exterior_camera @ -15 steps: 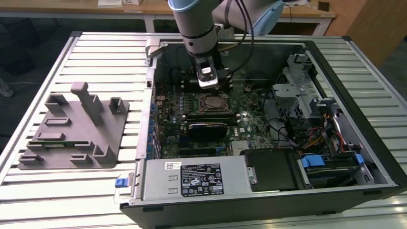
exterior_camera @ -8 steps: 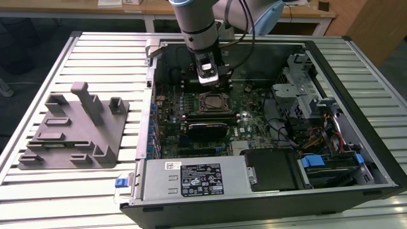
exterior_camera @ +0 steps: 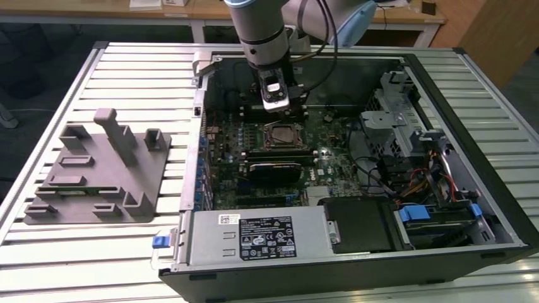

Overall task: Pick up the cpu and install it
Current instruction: 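Install the first cpu locking lever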

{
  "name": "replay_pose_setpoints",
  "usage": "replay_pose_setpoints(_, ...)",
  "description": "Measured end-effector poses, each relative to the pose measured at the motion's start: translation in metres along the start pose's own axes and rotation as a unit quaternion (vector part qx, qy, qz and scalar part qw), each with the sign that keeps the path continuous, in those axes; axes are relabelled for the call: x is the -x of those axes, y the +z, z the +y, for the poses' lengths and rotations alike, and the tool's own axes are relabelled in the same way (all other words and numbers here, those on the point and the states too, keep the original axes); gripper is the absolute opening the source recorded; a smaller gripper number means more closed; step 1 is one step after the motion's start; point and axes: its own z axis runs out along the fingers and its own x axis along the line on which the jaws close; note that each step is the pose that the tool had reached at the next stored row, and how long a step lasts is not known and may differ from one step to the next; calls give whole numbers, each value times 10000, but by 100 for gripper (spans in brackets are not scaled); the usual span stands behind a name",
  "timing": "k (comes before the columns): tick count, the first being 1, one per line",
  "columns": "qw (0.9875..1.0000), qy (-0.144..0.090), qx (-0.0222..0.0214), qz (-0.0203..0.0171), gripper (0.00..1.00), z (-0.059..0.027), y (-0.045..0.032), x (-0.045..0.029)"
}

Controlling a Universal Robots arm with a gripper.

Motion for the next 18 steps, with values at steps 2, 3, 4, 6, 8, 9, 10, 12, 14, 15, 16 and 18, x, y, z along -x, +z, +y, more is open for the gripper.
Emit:
replay_pose_setpoints(2,10000,15,44,25,11,1,1,-1)
replay_pose_setpoints(3,10000,27,81,46,11,1,2,-1)
replay_pose_setpoints(4,9999,40,121,68,11,0,4,-1)
replay_pose_setpoints(6,9999,44,132,72,11,0,11,-3)
replay_pose_setpoints(8,9999,43,130,74,11,-2,14,-4)
replay_pose_setpoints(9,9999,43,128,73,11,-2,15,-4)
replay_pose_setpoints(10,9999,42,128,72,11,-3,19,-4)
replay_pose_setpoints(12,9999,42,127,71,11,-5,27,-6)
replay_pose_setpoints(14,9999,41,126,71,11,-7,32,-7)
replay_pose_setpoints(15,9999,42,125,71,11,-7,32,-7)
replay_pose_setpoints(16,9999,42,125,71,11,-7,32,-7)
replay_pose_setpoints(18,9999,42,127,70,11,-7,37,-7)
